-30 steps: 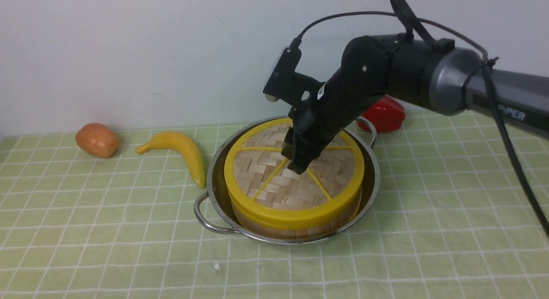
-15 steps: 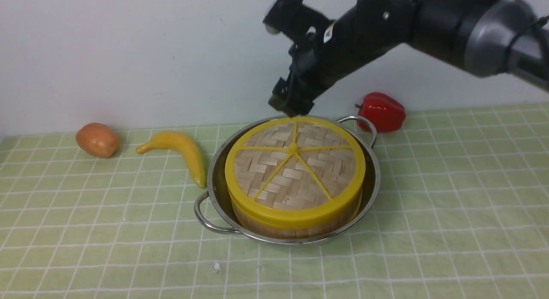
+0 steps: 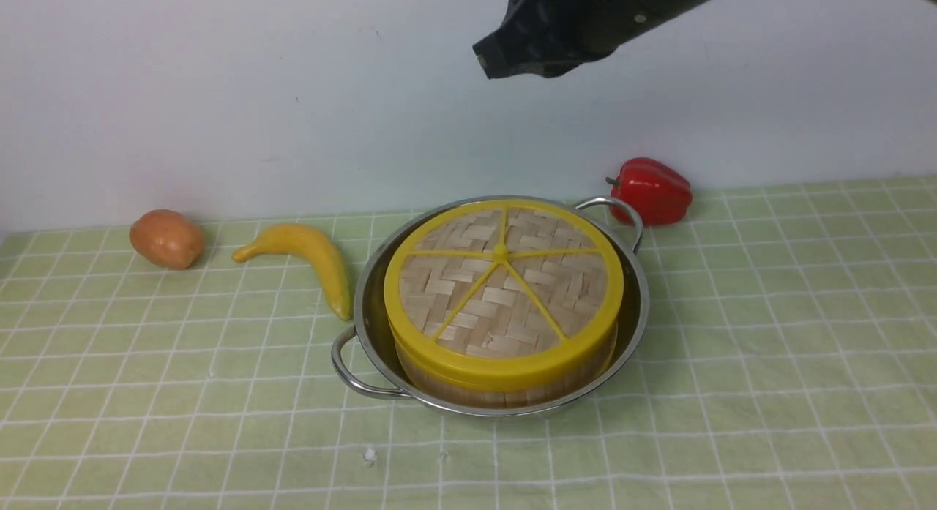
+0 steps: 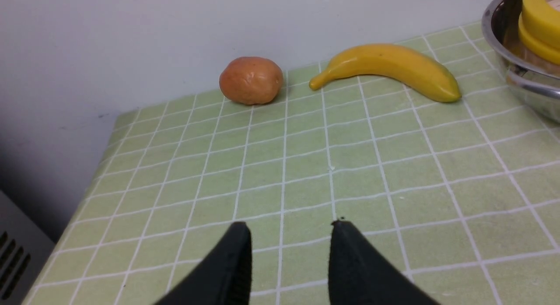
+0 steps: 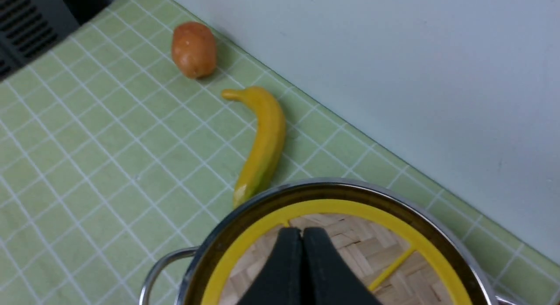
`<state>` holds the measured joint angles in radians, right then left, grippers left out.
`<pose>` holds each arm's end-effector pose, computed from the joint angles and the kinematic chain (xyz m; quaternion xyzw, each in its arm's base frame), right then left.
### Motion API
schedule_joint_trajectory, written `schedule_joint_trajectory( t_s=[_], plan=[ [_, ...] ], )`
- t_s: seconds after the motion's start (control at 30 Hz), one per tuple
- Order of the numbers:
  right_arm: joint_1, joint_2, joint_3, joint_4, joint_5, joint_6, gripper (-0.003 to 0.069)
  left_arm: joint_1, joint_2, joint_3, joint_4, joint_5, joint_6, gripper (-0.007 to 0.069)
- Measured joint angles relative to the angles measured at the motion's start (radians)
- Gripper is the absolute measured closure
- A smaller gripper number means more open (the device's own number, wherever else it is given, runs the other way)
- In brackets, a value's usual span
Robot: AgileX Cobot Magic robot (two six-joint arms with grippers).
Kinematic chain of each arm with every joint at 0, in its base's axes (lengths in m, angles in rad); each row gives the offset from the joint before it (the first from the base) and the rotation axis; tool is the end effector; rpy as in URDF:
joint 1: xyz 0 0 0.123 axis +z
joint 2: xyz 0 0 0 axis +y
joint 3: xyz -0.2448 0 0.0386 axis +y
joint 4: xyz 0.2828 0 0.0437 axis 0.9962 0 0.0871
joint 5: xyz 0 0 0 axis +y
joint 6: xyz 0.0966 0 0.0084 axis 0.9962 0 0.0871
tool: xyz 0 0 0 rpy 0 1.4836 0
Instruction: Place the steamer in the pot on the green tablecloth, and put the lid on the steamer.
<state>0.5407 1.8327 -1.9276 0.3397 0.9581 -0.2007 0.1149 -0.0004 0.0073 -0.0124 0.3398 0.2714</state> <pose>0.3691 0.2525 0.3563 -0.2956 0.8602 0.2273 0.3480 0.1312 0.0147 0.1783 0.0586 0.7905 0.1119 0.5993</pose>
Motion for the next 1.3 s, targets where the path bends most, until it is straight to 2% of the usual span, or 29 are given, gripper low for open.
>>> schedule_joint_trajectory(
  t_s=[0.1, 0.23, 0.37, 0.53, 0.63, 0.67, 0.8, 1.0, 1.03, 1.07, 1.17, 1.3],
  plan=[
    [0.000, 0.000, 0.000, 0.031, 0.002, 0.005, 0.0675, 0.000, 0.000, 0.000, 0.000, 0.000, 0.000, 0.0382],
    [-0.004, 0.000, 0.000, 0.013, 0.058, -0.013, 0.0669, 0.000, 0.000, 0.000, 0.000, 0.000, -0.001, 0.0382],
    [-0.005, -0.040, 0.055, -0.100, 0.218, -0.012, 0.0664, 0.000, 0.000, 0.000, 0.000, 0.000, -0.001, 0.0382],
    [-0.005, -0.272, 0.370, -0.255, 0.234, 0.067, 0.0659, 0.000, 0.000, 0.000, 0.000, 0.000, -0.001, 0.0382],
    [-0.005, -0.457, 0.568, -0.308, 0.137, 0.138, 0.0655, 0.000, 0.000, 0.000, 0.000, 0.000, -0.001, 0.0382],
    [-0.006, -0.586, 0.698, -0.340, 0.045, 0.176, 0.0654, 0.000, 0.000, 0.000, 0.000, 0.000, -0.001, 0.0382],
    [-0.050, -0.893, 0.991, -0.360, -0.176, 0.257, 0.0642, 0.000, 0.000, 0.000, 0.000, 0.000, -0.001, 0.0382],
    [-0.205, -1.248, 1.309, -0.354, -0.368, 0.335, 0.0625, 0.000, 0.000, 0.000, 0.000, 0.000, -0.001, 0.0382],
    [-0.268, -1.351, 1.405, -0.364, -0.422, 0.342, 0.0620, 0.000, 0.000, 0.000, 0.000, 0.000, -0.001, 0.0382],
    [-0.275, -1.375, 1.416, -0.366, -0.435, 0.344, 0.0619, 0.000, 0.000, 0.000, 0.000, 0.000, -0.001, 0.0382],
    [-0.385, -1.561, 1.580, -0.392, -0.530, 0.348, 0.0605, 0.000, 0.000, 0.000, 0.000, 0.000, -0.001, 0.0382],
    [-0.459, -1.707, 1.711, -0.394, -0.562, 0.349, 0.0588, 0.000, 0.000, 0.000, 0.000, 0.000, -0.001, 0.0382]
  ],
)
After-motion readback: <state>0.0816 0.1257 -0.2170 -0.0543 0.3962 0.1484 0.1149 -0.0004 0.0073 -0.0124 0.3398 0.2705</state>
